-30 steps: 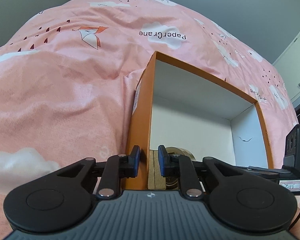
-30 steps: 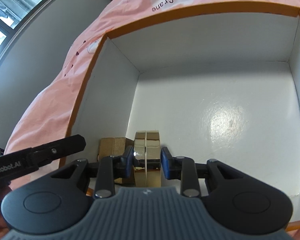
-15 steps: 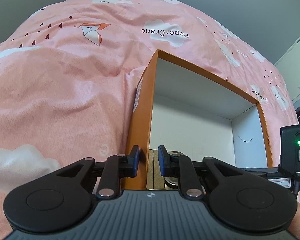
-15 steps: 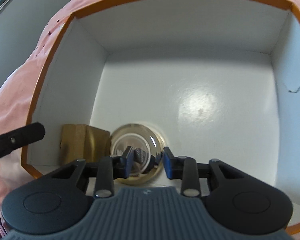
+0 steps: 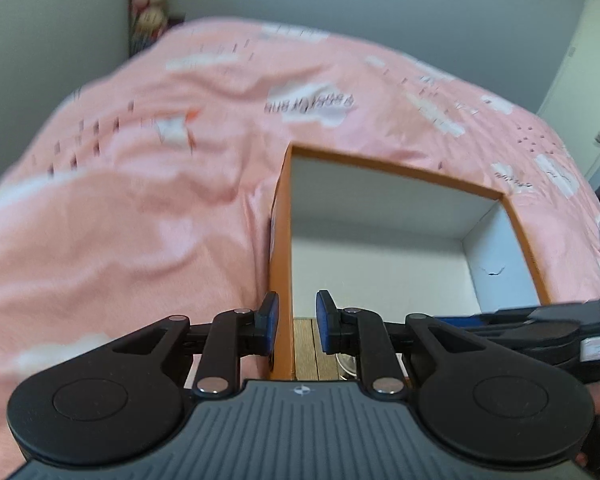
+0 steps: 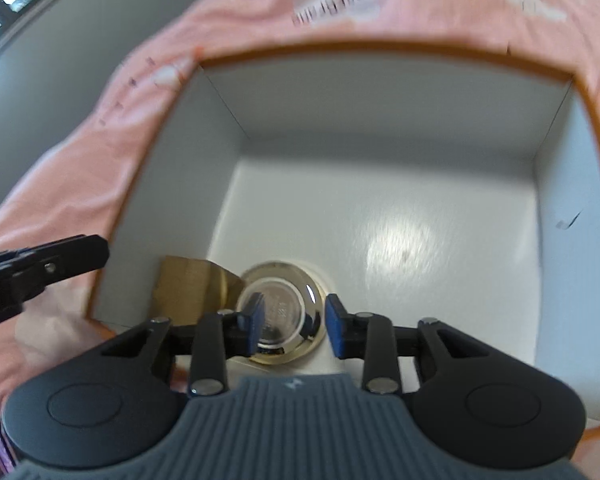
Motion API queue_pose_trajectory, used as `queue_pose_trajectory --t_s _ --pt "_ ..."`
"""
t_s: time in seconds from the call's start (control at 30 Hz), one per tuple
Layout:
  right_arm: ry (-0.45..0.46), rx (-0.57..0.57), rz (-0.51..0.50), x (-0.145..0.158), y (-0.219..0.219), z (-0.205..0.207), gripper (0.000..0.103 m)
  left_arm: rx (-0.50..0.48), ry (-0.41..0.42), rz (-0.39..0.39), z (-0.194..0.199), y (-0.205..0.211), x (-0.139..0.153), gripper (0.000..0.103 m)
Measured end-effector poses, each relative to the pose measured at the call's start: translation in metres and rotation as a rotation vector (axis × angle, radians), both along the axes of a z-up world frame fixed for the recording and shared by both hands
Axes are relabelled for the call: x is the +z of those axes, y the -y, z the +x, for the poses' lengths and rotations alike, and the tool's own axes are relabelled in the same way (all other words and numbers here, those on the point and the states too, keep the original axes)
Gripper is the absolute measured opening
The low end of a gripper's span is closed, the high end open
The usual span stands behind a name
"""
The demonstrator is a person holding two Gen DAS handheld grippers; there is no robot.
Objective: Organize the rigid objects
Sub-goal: 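Grasp the white printed box with the left tool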
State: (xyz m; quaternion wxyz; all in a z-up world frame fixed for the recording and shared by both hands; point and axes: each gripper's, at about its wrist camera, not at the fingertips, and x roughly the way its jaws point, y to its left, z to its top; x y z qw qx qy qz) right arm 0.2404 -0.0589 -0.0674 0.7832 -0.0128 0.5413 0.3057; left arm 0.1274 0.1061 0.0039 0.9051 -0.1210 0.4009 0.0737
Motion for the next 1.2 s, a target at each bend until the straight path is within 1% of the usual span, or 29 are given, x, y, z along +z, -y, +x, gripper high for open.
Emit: queue_pose_trajectory --t_s 0.07,0.1,0.13,0.2,0.3,0.37,0.4,0.47,0.53,0.57,0.63,0.7,0.8,0.9,1.03,1.2 --pt "0.062 -0.007 0.027 0.017 0.009 -0.011 0.042 -0.026 0.037 0.028 -0.011 0.006 0.009 0.022" --pt "0.094 -0.012 0.04 0.026 0.015 -0.017 0.046 -0.036 0.048 0.028 -0.017 0.009 0.011 0.022" --pt "0.116 -0.018 0.049 0.034 0.021 -0.023 0.055 -0.049 0.053 0.02 -0.021 0.011 0.013 0.022" --pt "0.149 -0.042 0.087 0.048 0.035 -0.036 0.062 -0.085 0.053 -0.022 -0.032 0.014 0.015 0.024" --pt "0.159 -0.061 0.13 0.062 0.054 -0.053 0.062 -0.157 0.015 -0.103 -0.046 0.02 0.011 0.024" --pt "0.146 -0.08 0.144 0.064 0.063 -0.062 0.062 -0.199 -0.019 -0.134 -0.054 0.026 0.006 0.024" --pt "0.126 -0.09 0.148 0.063 0.068 -0.066 0.062 -0.221 -0.045 -0.142 -0.058 0.031 0.001 0.024" --pt "0.067 -0.101 0.164 0.057 0.075 -0.075 0.062 -0.245 -0.095 -0.159 -0.064 0.038 -0.01 0.024" --pt "-0.012 -0.101 0.175 0.046 0.079 -0.081 0.061 -0.291 -0.147 -0.163 -0.071 0.048 -0.023 0.025" --pt "-0.043 -0.103 0.175 0.039 0.079 -0.083 0.061 -0.326 -0.18 -0.154 -0.074 0.056 -0.032 0.027" --pt "-0.09 -0.109 0.164 0.027 0.078 -0.087 0.061 -0.379 -0.224 -0.117 -0.079 0.072 -0.045 0.04" --pt "-0.123 -0.12 0.144 0.017 0.079 -0.091 0.061 -0.431 -0.262 -0.074 -0.084 0.085 -0.055 0.045" --pt "-0.161 -0.117 0.104 0.006 0.078 -0.097 0.061 -0.493 -0.299 -0.049 -0.087 0.098 -0.065 0.051" --pt "-0.197 -0.099 0.055 -0.004 0.081 -0.11 0.061 -0.531 -0.316 -0.002 -0.088 0.106 -0.071 0.052" --pt "-0.223 -0.11 0.061 -0.01 0.086 -0.116 0.061 -0.589 -0.344 0.112 -0.089 0.119 -0.081 0.054" --pt "-0.227 -0.094 0.061 -0.011 0.083 -0.117 0.061 -0.647 -0.366 0.159 -0.086 0.133 -0.094 0.055"
